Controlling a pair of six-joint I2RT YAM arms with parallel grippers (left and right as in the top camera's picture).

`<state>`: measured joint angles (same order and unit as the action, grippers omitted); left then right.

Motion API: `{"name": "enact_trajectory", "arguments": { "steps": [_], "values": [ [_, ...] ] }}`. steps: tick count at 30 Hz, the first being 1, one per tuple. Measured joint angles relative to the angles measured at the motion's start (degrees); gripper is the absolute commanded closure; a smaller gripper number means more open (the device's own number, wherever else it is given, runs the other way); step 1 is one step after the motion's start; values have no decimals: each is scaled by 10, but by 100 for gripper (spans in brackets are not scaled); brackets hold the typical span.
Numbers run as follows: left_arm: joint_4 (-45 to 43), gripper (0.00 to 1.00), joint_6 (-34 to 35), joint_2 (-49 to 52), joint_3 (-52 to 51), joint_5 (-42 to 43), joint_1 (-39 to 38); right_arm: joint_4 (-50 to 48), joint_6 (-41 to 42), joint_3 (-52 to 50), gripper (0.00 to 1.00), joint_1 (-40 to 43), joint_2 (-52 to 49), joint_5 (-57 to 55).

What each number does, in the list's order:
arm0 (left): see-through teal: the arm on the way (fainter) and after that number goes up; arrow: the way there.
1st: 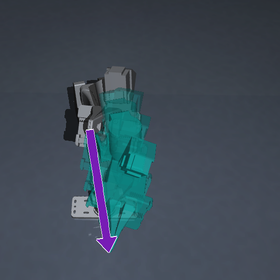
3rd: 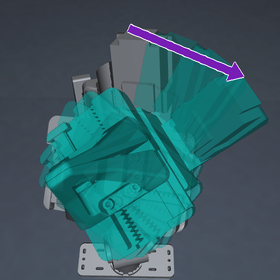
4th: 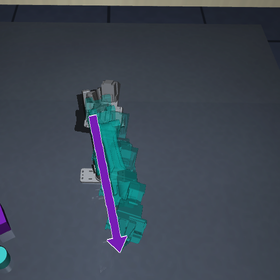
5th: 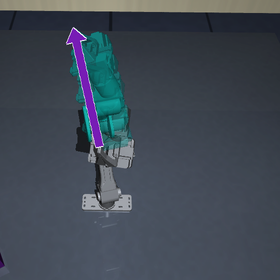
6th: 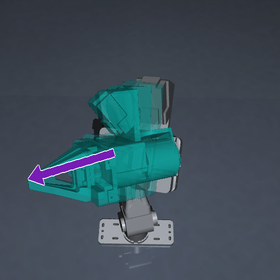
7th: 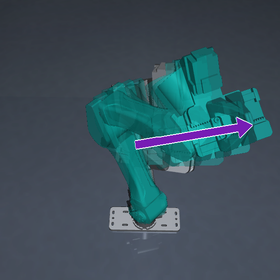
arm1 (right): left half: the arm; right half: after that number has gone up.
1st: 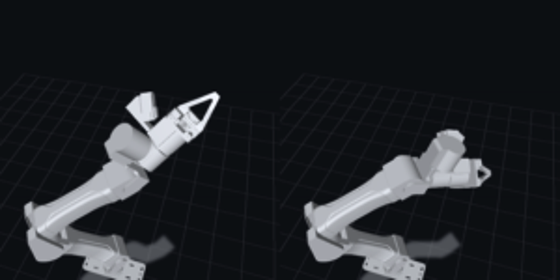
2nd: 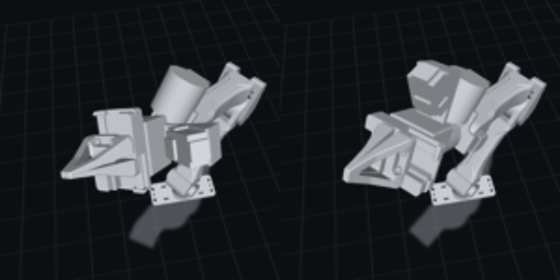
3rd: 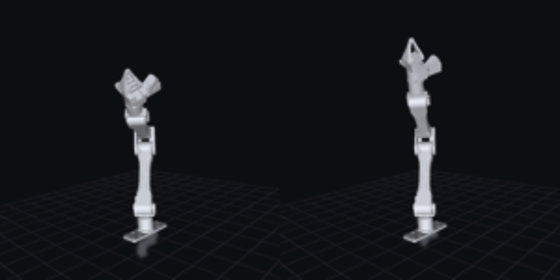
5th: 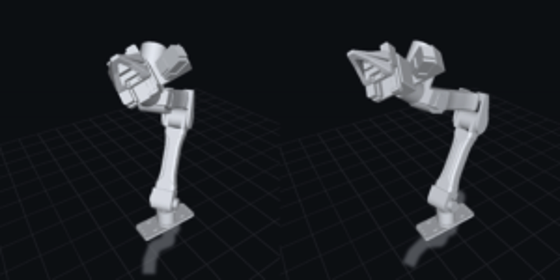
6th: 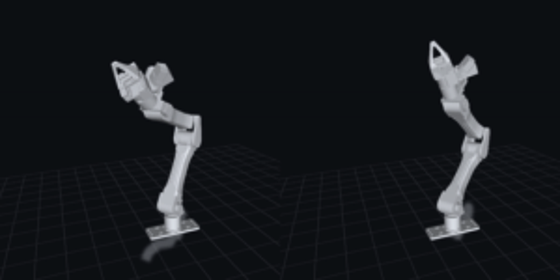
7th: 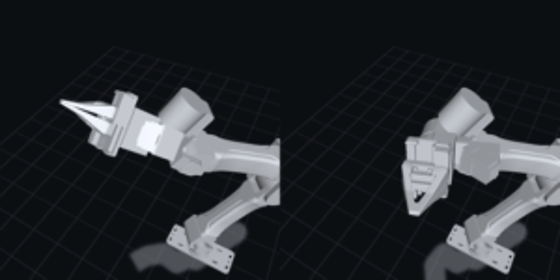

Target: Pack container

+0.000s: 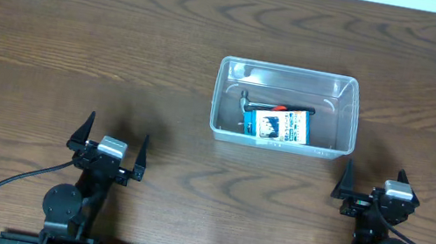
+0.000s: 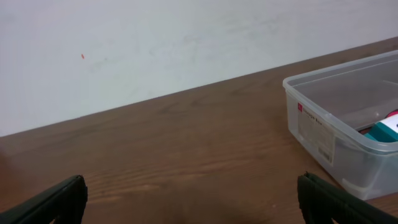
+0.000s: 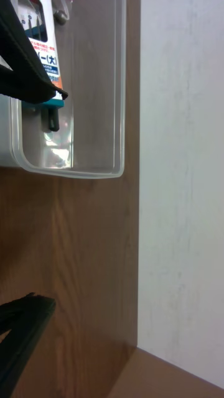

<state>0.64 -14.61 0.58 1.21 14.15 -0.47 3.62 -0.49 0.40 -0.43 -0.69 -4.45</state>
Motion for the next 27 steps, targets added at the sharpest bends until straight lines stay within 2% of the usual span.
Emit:
{"name": "enact_trajectory", "arguments": {
  "steps": [27],
  "values": [
    [0,2,11,0,0,0,0,0,0,0,1,0,0,0]
  ]
}}
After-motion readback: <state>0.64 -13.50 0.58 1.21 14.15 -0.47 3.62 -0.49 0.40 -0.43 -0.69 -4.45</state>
